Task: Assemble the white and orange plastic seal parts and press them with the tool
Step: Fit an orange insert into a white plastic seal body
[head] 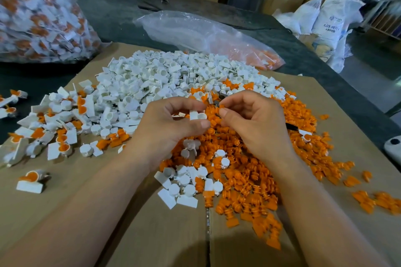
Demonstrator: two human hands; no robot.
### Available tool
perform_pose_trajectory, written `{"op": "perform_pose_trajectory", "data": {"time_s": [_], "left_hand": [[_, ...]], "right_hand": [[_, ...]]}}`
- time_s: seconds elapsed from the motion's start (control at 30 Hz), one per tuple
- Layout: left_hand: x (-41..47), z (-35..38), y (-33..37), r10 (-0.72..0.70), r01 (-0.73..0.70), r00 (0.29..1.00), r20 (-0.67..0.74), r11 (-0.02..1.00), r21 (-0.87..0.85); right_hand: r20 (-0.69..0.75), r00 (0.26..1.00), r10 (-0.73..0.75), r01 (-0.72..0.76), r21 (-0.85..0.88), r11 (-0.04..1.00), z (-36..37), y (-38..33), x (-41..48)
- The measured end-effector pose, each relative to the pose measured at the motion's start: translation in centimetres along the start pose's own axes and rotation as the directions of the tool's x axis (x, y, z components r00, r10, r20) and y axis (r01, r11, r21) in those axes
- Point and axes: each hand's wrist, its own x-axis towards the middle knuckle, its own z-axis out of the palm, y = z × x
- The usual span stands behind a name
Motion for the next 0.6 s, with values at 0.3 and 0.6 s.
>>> {"op": "perform_pose_trajectory", "data": {"time_s": [0.3,0.6], "left_hand": [[-0.2,0.3,0.0,0.152,-0.143,0.988,-0.021,0.964,0.224],[-0.5,0.4,-0.3,0.257,-0.230,0.966,0.007,0.850,0.473]], "right_hand": [[0.064,0.997,-0.036,0.035,0.004,0.999,0.5,-0.1,-0.3],[0.104,0.992,-0.065,0.062,0.034,0.997,1.2,-0.3,-0.5]]}}
